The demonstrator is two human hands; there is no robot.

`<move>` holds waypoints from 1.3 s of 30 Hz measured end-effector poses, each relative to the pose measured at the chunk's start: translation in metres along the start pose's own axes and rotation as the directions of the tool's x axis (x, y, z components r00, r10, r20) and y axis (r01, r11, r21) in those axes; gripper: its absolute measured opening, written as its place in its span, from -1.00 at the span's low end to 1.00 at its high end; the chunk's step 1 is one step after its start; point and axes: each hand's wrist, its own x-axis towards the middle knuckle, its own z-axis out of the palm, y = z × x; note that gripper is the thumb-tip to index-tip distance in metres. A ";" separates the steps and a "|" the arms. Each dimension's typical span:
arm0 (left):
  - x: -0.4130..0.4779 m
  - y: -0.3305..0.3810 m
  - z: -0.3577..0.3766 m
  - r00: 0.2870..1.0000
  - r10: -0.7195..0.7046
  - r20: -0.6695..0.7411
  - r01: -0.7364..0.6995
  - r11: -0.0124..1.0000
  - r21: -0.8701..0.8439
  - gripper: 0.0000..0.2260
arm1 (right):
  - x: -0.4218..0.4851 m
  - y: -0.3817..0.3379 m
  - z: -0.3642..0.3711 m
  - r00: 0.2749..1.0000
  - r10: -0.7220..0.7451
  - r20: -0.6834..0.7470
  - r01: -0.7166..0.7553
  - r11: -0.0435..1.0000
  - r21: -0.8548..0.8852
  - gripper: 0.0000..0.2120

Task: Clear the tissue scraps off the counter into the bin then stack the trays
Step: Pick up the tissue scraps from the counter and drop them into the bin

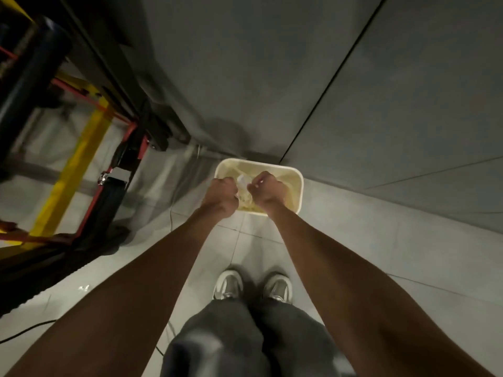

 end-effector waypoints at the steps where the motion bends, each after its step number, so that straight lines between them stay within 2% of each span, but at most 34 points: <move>1: 0.003 0.000 0.004 0.999 0.012 0.037 -0.014 0.999 0.049 -0.69 | 0.004 0.002 0.004 0.999 0.003 0.039 -0.002 0.999 -0.032 -0.78; 3: 0.001 0.000 0.005 0.998 0.026 0.061 -0.030 0.996 0.078 -0.61 | 0.004 0.006 0.003 0.996 -0.003 0.086 0.010 0.997 -0.081 -0.71; 9: -0.056 0.009 -0.041 0.996 0.089 0.028 -0.091 0.990 0.108 -0.62 | -0.065 -0.011 -0.057 0.995 -0.076 0.072 0.082 0.993 -0.081 -0.68; 20: -0.257 0.085 -0.235 0.967 0.233 -0.103 -0.219 0.967 0.132 -0.61 | -0.295 -0.112 -0.225 0.955 -0.267 -0.131 0.245 0.955 -0.166 -0.68; 26: -0.359 0.139 -0.337 0.915 0.362 -0.180 -0.354 0.932 0.074 -0.66 | -0.412 -0.164 -0.320 0.886 -0.385 -0.260 0.352 0.921 -0.163 -0.72; 30: -0.404 0.176 -0.379 0.865 0.426 -0.266 -0.430 0.902 0.047 -0.67 | -0.467 -0.186 -0.379 0.830 -0.414 -0.373 0.383 0.910 -0.158 -0.69; 34: -0.433 0.221 -0.405 0.822 0.458 -0.340 -0.487 0.874 -0.001 -0.66 | -0.494 -0.191 -0.435 0.775 -0.431 -0.462 0.417 0.898 -0.139 -0.68; 39: -0.432 0.282 -0.423 0.786 0.506 -0.355 -0.556 0.830 -0.050 -0.68 | -0.490 -0.176 -0.500 0.738 -0.368 -0.565 0.400 0.914 -0.072 -0.69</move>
